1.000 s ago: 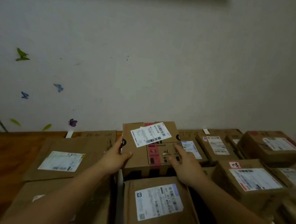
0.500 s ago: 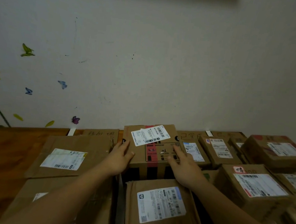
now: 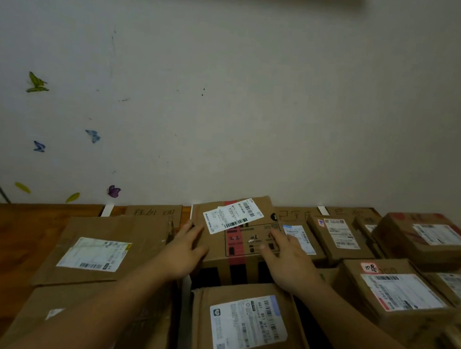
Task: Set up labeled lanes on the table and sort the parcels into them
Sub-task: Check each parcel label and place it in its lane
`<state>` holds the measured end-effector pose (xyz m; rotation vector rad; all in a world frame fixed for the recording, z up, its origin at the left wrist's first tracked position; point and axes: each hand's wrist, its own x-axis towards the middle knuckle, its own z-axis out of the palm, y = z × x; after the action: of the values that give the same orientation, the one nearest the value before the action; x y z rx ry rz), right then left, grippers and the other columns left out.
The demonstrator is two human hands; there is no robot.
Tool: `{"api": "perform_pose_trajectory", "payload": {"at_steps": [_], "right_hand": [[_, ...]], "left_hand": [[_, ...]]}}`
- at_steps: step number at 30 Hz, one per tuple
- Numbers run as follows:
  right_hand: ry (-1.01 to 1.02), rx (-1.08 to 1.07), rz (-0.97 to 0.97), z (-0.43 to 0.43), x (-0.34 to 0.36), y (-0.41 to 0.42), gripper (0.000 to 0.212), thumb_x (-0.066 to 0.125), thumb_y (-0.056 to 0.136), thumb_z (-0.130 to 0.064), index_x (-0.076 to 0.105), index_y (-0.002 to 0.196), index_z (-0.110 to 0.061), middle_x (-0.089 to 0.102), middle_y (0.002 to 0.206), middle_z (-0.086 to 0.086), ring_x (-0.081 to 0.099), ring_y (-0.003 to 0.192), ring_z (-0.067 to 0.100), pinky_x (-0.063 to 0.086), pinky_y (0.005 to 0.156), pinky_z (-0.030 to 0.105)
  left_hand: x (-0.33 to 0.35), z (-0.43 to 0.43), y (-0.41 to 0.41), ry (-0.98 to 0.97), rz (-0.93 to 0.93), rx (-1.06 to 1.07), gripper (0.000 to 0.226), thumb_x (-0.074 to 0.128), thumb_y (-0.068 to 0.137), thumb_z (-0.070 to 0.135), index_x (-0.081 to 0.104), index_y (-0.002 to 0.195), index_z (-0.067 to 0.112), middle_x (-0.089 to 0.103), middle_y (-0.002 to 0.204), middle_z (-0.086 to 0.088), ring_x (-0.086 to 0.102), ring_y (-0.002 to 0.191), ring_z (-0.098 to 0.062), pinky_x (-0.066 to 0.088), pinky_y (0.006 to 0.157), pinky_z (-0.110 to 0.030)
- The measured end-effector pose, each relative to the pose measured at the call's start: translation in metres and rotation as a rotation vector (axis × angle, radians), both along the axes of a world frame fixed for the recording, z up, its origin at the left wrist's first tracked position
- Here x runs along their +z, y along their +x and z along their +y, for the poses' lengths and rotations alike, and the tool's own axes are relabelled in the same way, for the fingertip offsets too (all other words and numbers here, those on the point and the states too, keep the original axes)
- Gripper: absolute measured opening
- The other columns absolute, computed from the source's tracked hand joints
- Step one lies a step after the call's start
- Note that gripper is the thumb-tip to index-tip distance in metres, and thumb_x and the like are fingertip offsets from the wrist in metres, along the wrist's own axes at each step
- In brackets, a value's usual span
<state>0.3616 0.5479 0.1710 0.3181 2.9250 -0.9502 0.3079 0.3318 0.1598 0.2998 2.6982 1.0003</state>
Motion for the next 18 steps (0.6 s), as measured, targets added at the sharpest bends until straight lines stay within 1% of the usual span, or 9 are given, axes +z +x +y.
{"api": "perform_pose_trajectory", "payload": {"at_steps": [3,6,9,14,16,18], "right_hand": [[-0.005,-0.001,-0.006,-0.001,0.000,0.001,0.059,0.038,0.098,-0.051,0.019,0.150,-0.032,0.023,0.154,0.005,0.032,0.138,0.027,0.033,0.109,0.044],[-0.002,-0.013,-0.010,-0.001,0.000,0.001,0.061,0.039,0.097,-0.052,0.018,0.150,-0.033,0.023,0.154,0.004,0.034,0.137,0.026,0.034,0.108,0.044],[-0.001,0.001,0.014,0.001,0.005,0.000,0.061,0.041,0.096,-0.052,0.020,0.150,-0.032,0.025,0.153,0.004,0.036,0.134,0.024,0.035,0.106,0.041],[0.022,0.063,0.075,0.008,0.019,0.001,0.057,0.043,0.095,-0.053,0.030,0.146,-0.032,0.034,0.145,0.004,0.040,0.130,0.024,0.036,0.104,0.040],[0.060,0.098,0.069,0.010,0.023,0.002,0.058,0.043,0.094,-0.054,0.030,0.146,-0.033,0.033,0.146,0.004,0.039,0.131,0.024,0.036,0.105,0.041],[0.067,0.125,0.078,0.012,0.022,0.006,0.059,0.043,0.094,-0.055,0.029,0.146,-0.033,0.031,0.149,0.004,0.036,0.134,0.026,0.034,0.106,0.043]], "left_hand": [[-0.002,0.001,-0.001,-0.014,-0.018,-0.031,0.063,0.042,0.098,0.038,0.009,0.151,0.030,-0.006,0.159,0.007,0.009,0.146,-0.021,0.019,0.115,-0.036],[-0.003,0.000,-0.004,-0.077,-0.005,-0.037,0.066,0.042,0.096,0.045,0.007,0.151,0.033,-0.005,0.159,0.006,0.005,0.146,-0.023,0.014,0.117,-0.041],[0.002,-0.003,-0.005,-0.164,-0.004,-0.047,0.067,0.041,0.096,0.048,0.009,0.151,0.030,-0.001,0.160,0.003,0.002,0.146,-0.024,0.008,0.118,-0.044],[0.019,-0.011,0.009,-0.191,0.048,-0.032,0.064,0.046,0.093,0.049,0.022,0.149,0.027,0.010,0.159,0.000,0.004,0.146,-0.024,0.011,0.116,-0.046],[0.024,-0.019,0.016,-0.193,0.045,0.023,0.065,0.047,0.092,0.049,0.023,0.149,0.029,0.009,0.159,0.000,0.002,0.147,-0.024,0.010,0.118,-0.047],[0.029,-0.027,0.029,-0.192,0.054,0.072,0.065,0.047,0.092,0.049,0.023,0.149,0.028,0.012,0.159,-0.002,0.005,0.146,-0.025,0.011,0.118,-0.048]]}}
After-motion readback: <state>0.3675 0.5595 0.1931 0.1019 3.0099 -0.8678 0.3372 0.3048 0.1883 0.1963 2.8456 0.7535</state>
